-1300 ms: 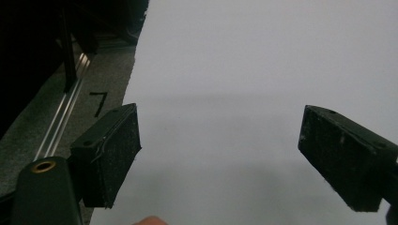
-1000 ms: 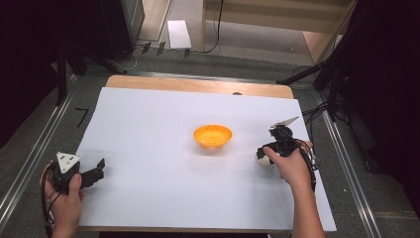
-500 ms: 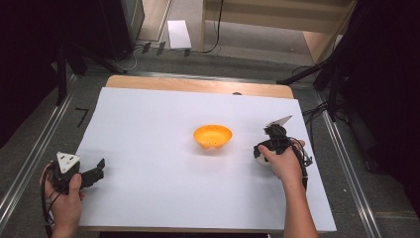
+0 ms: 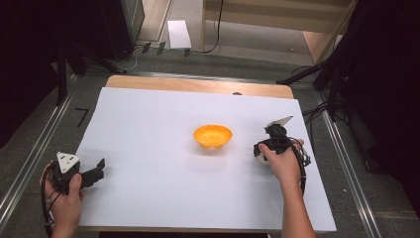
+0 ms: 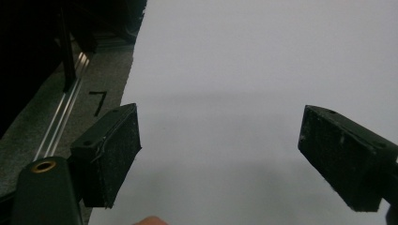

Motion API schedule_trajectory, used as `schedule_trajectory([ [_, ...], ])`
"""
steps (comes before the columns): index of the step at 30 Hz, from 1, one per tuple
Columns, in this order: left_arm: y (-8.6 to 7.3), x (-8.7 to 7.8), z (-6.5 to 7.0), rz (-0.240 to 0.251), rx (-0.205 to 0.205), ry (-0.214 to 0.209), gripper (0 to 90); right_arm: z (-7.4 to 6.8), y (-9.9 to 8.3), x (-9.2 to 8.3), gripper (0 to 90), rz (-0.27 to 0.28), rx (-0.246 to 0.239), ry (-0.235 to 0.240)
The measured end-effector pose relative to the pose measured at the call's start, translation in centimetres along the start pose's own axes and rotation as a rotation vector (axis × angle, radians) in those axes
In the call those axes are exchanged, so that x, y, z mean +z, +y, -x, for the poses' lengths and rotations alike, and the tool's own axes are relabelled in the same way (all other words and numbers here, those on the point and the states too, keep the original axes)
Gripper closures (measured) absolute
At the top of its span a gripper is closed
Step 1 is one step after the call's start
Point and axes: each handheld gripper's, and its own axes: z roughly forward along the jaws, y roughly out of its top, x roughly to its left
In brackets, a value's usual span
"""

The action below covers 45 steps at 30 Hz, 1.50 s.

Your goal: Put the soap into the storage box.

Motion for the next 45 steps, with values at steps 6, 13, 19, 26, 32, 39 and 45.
schedule_trajectory([
  [6, 0.0, 0.0, 0.0, -0.004, 0.001, 0.002, 14.1, 0.0, 0.1, -0.8, 23.9, 0.021, -0.004, 0.018],
  [13, 0.0, 0.0, 0.0, -0.004, 0.002, 0.002, 14.1, 0.0, 0.3, -1.7, 24.0, 0.037, -0.001, 0.026],
  [19, 0.0, 0.0, 0.1, -0.006, 0.006, 0.006, 14.1, -0.2, 0.5, -2.4, 23.9, 0.039, -0.003, 0.027],
  [26, 0.0, 0.0, 0.1, -0.005, 0.008, 0.004, 14.2, -1.0, 0.7, -2.7, 24.0, 0.034, -0.023, 0.025],
  [32, 0.0, 0.0, 0.1, -0.004, 0.007, 0.003, 14.2, -1.8, 1.0, -3.2, 24.0, 0.036, -0.037, 0.024],
  [39, 0.0, 0.0, 0.1, -0.005, 0.01, 0.004, 14.2, -3.1, 1.5, -3.8, 24.0, 0.037, -0.055, 0.032],
  [45, 0.0, 0.0, 0.1, -0.003, 0.01, 0.004, 14.2, -4.0, 1.9, -4.2, 24.0, 0.039, -0.078, 0.045],
])
